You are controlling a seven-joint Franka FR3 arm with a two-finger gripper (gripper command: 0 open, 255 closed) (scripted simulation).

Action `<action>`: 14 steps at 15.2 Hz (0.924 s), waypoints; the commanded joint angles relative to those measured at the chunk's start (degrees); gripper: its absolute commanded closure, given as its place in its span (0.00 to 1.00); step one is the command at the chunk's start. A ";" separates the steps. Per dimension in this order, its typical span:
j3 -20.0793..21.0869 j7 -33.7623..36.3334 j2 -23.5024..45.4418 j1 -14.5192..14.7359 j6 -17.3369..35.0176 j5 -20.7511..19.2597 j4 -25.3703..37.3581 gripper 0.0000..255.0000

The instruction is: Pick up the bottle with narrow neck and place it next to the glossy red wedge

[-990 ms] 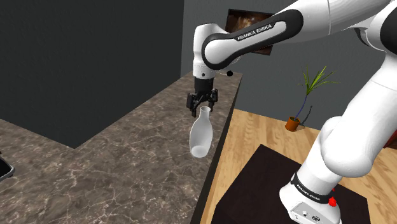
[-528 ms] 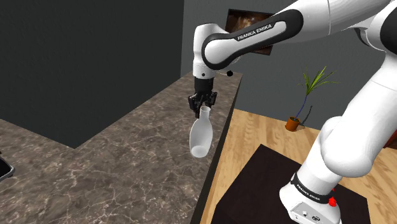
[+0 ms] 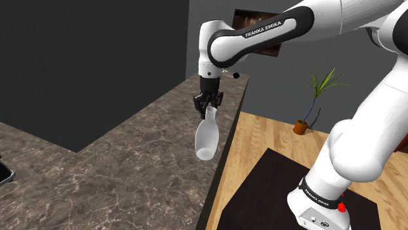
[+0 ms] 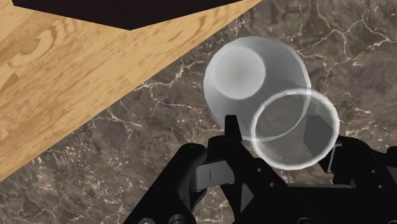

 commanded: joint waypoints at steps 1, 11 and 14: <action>-0.05 -0.01 -0.54 -0.03 -1.44 0.02 0.91 1.00; -0.24 0.16 -2.29 -0.11 -9.11 0.05 6.85 1.00; -0.29 0.24 -2.57 -0.13 -11.41 0.04 8.86 1.00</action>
